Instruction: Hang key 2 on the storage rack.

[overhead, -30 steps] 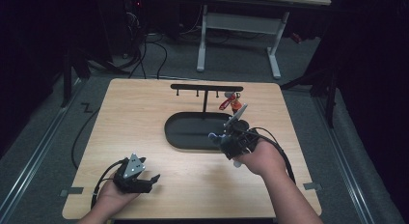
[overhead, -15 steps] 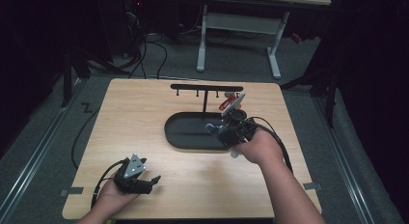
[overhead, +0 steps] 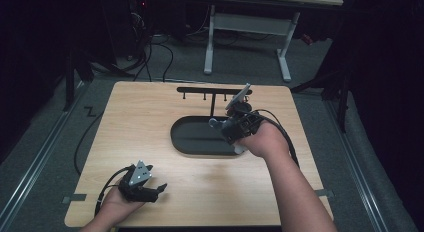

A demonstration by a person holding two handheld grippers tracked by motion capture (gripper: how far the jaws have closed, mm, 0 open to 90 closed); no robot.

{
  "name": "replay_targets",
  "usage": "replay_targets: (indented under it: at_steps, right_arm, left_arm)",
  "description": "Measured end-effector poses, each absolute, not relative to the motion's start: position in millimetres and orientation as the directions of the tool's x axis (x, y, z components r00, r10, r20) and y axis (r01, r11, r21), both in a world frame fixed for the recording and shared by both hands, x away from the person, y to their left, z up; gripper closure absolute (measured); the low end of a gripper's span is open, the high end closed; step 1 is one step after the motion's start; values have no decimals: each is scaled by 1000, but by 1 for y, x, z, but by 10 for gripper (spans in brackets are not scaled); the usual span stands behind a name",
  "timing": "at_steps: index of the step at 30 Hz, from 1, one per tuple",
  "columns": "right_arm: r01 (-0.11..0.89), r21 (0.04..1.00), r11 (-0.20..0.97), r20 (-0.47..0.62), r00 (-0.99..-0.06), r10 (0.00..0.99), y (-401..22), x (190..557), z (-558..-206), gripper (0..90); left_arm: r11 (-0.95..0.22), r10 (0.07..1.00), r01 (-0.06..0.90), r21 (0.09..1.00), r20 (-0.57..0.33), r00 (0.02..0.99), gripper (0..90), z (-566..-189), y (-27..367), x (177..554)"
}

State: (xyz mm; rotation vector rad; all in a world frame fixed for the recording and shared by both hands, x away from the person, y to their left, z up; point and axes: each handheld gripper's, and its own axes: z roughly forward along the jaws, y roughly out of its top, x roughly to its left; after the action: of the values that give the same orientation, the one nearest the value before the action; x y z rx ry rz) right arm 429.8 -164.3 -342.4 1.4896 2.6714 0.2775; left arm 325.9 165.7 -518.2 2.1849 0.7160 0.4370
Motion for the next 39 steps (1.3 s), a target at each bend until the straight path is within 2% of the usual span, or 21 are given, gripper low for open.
replay_targets:
  at_steps: [10, 16, 23, 33, 39]
  right_arm:
    - [844, 227, 486, -12, -496, 868, -168, 446, -320, 426]
    - [873, 248, 419, -39, -423, 905, -176, 457, -315, 426]
    - [900, 247, 359, -115, -341, 933, -175, 473, -327, 425]
    - [900, 186, 395, -118, -378, 918, -154, 488, -360, 417]
    - [898, 201, 392, -104, -378, 920, -152, 494, -376, 383]
  left_arm:
    - [-542, 610, 342, 767, 79, 789, 191, -518, 166, 326]
    - [-544, 606, 338, 768, 81, 792, 192, -517, 166, 327]
    - [-546, 601, 339, 766, 76, 796, 194, -518, 164, 327]
    - [-552, 592, 337, 763, 75, 802, 196, -518, 163, 327]
    - [-558, 586, 331, 761, 79, 807, 196, -519, 162, 327]
